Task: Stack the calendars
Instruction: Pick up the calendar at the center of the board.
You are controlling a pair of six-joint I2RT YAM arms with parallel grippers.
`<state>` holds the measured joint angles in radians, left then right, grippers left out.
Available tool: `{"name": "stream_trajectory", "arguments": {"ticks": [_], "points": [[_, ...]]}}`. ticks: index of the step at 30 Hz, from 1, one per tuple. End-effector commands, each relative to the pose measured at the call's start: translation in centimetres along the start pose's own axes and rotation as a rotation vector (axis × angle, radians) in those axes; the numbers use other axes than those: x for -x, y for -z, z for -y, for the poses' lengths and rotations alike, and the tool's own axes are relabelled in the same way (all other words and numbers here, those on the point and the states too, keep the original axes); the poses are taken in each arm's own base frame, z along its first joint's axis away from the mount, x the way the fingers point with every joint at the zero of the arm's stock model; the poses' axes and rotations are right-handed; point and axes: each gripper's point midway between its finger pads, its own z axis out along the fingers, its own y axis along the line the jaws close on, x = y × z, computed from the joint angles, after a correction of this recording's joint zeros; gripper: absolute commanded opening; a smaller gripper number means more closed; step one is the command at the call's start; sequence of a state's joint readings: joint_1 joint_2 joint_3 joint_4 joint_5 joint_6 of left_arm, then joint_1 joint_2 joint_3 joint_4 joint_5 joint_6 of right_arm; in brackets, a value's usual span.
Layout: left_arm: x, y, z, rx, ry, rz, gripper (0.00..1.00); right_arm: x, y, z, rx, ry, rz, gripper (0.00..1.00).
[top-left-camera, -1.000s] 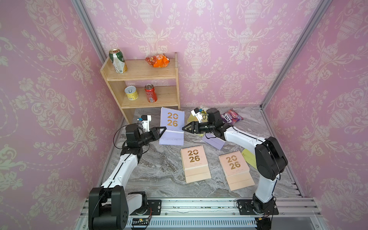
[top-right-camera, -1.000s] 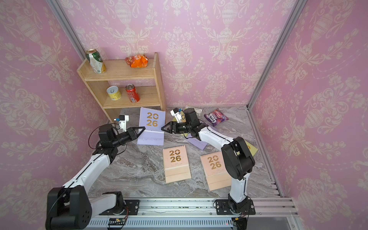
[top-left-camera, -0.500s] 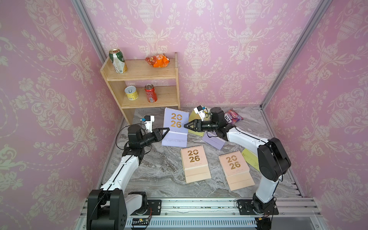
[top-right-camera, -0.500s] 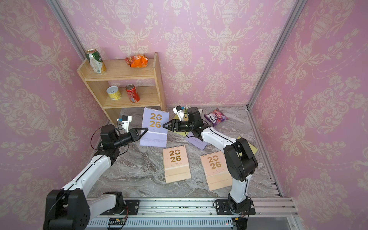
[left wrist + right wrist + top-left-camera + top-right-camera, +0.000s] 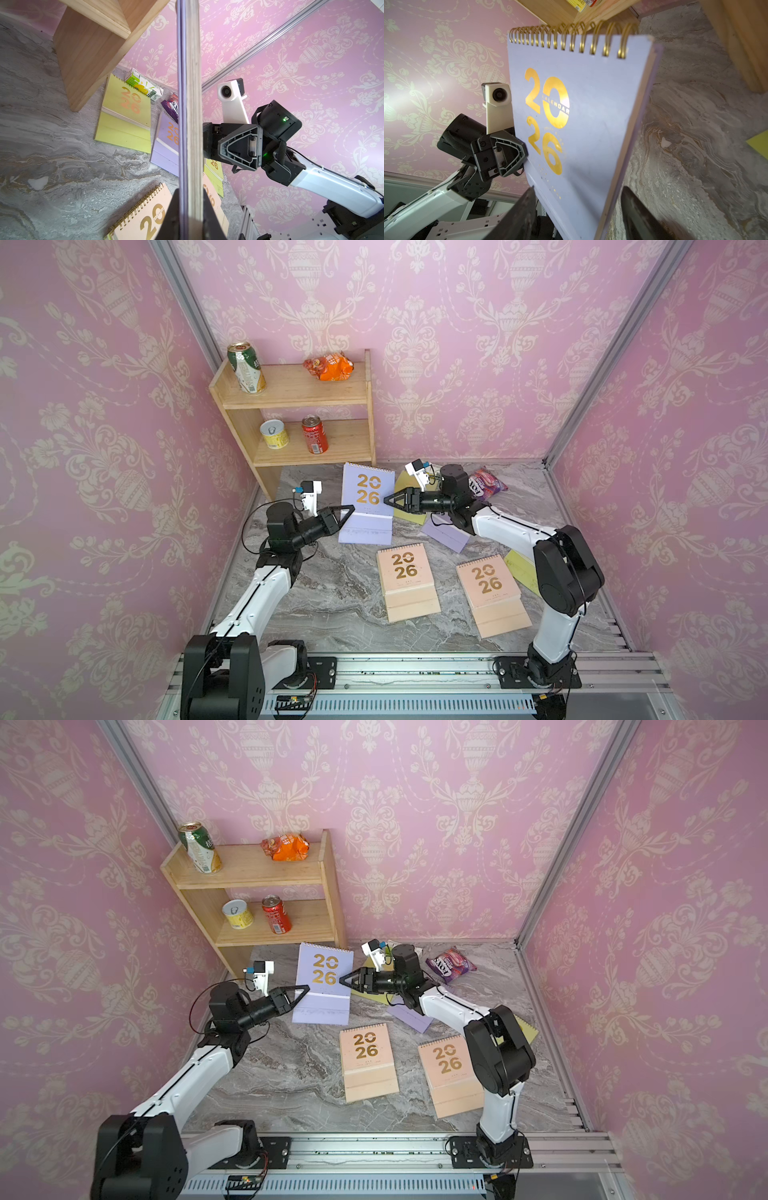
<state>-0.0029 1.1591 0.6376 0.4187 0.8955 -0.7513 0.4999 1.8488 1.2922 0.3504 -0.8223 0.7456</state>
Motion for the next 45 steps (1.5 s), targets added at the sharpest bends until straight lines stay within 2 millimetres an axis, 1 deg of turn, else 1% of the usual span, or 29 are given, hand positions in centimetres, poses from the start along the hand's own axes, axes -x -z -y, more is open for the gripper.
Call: {"name": "stream_trajectory", "arguments": {"ticks": [1,7,12,20,23,25,26,32,34,35,36,38,40,41,42,44,45], "points": [[0.6,0.3,3.0,-0.093,-0.074,0.008,0.0,-0.5,0.2,0.5,-0.012,0.0,-0.004,0.66],[0.8,0.3,3.4,-0.106,-0.078,0.013,0.0,-0.6,0.7,1.2,-0.02,-0.01,-0.002,0.66],[0.8,0.2,3.7,-0.139,-0.065,0.015,0.0,-0.6,0.3,0.8,0.025,-0.018,-0.004,0.65],[0.6,0.0,3.7,-0.166,-0.052,0.0,0.0,-0.8,-0.5,-0.5,0.08,-0.006,-0.014,0.63],[0.6,-0.1,3.8,-0.17,-0.051,-0.005,0.0,-0.9,-0.9,-1.1,0.097,0.0,-0.021,0.55],[0.5,-0.2,3.7,-0.171,-0.048,-0.01,0.0,-1.0,-1.2,-1.4,0.106,0.002,-0.026,0.43],[0.4,-0.2,3.7,-0.171,-0.048,-0.011,0.0,-1.0,-1.3,-1.5,0.109,0.003,-0.026,0.39],[0.2,-0.4,3.6,-0.172,-0.05,-0.015,0.0,-1.1,-1.8,-2.2,0.127,0.009,-0.036,0.2],[0.2,-0.5,3.6,-0.173,-0.047,-0.019,0.01,-1.2,-1.8,-2.3,0.127,0.01,-0.037,0.11],[0.2,-0.5,3.7,-0.174,-0.049,-0.018,0.06,-1.2,-1.8,-2.3,0.124,0.013,-0.037,0.06],[0.2,-0.5,3.6,-0.171,-0.048,-0.018,0.14,-1.2,-1.7,-2.2,0.112,0.015,-0.036,0.0],[0.3,-0.5,3.5,-0.166,-0.047,-0.016,0.24,-1.3,-1.3,-1.7,0.082,0.018,-0.036,0.0],[0.2,-0.4,3.5,-0.161,-0.051,-0.015,0.41,-1.2,-0.7,-1.5,0.06,0.02,-0.029,0.0],[0.2,-0.4,3.5,-0.152,-0.055,-0.014,0.54,-1.1,-0.3,-1.4,0.052,0.016,-0.025,0.0],[0.1,-0.3,3.4,-0.142,-0.058,-0.013,0.71,-1.0,0.2,-1.2,0.041,0.014,-0.021,0.0],[0.0,-0.2,3.1,-0.121,-0.063,-0.01,0.98,-0.9,1.2,-0.9,0.013,0.012,-0.02,0.0],[0.1,-0.1,3.0,-0.109,-0.068,-0.005,0.99,-1.0,1.7,-0.8,-0.004,0.015,-0.023,0.0]]}}
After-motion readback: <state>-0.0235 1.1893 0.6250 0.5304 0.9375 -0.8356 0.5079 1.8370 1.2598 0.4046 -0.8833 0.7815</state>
